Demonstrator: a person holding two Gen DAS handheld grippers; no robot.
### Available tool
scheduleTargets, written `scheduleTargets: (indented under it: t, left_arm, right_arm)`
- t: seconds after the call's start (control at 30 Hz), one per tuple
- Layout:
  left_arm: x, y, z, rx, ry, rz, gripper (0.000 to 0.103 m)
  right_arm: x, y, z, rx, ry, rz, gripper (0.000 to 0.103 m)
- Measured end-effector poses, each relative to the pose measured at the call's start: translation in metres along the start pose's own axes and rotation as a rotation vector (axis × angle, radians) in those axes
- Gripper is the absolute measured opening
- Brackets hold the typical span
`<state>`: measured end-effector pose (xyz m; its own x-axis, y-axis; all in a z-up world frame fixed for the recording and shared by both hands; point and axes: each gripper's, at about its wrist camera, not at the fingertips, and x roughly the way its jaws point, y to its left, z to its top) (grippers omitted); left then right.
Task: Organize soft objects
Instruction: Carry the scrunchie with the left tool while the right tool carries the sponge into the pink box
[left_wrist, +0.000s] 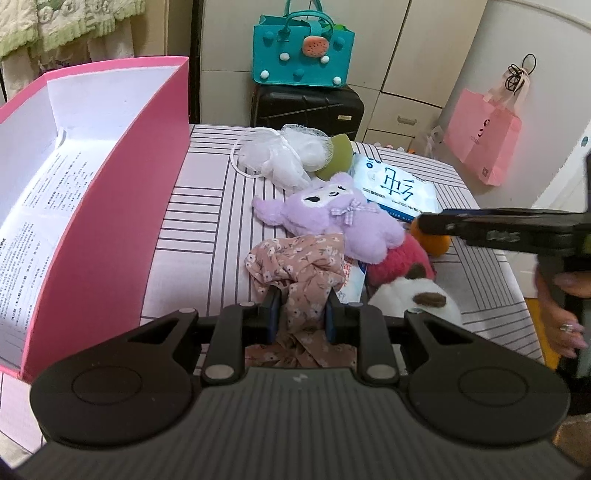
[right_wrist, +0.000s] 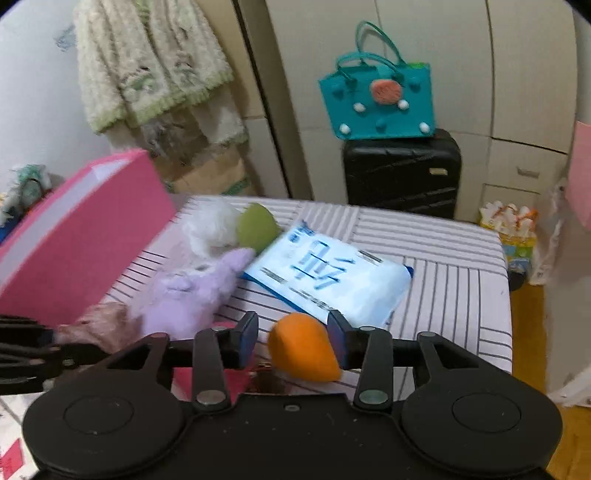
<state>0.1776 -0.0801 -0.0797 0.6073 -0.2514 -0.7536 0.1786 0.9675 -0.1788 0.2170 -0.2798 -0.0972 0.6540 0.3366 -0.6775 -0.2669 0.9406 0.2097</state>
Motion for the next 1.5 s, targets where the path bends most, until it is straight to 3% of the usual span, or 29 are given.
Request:
scheduleTargets:
  t: [0.07,0.2,0.63,0.83,1.07,1.23,1.5]
  left_arm:
    - [-0.003,-0.001,-0.001,0.005,0.005,-0.003,0.023]
    - [-0.009,0.000,-0.004,0.023,0.009,-0.006,0.023]
    - [-0.050,-0.006,-0.016,0.142,0.056,-0.080,0.023]
    - [-0.083,-0.002,-0.027,0.176,0.080,-0.117,0.023]
    - [-0.110,0.007,-0.042,0.188,0.147,-0.147,0.023]
    - [-0.129,0.020,-0.044,0.191,0.161,-0.160,0.022]
    - [-0.158,0.050,-0.025,0.201,0.150,-0.099,0.023]
  right_arm:
    - [0.013,0.000,-0.003,-0.010,0.030,-0.017,0.052]
    - [0.020,0.009,-0.013,-0.067,0.034,-0.094,0.044]
    - [-0.044,0.026,-0.030,-0.082,0.051,-0.034,0.043]
    - [-0.078,0.057,-0.040,-0.132,0.093,0.106,0.043]
    - [-0.080,0.094,-0.048,-0.152,0.208,0.263,0.043]
    - [-0.079,0.125,-0.046,-0.191,0.242,0.349,0.043]
    - [-0.081,0.168,-0.020,-0.276,0.252,0.417,0.043]
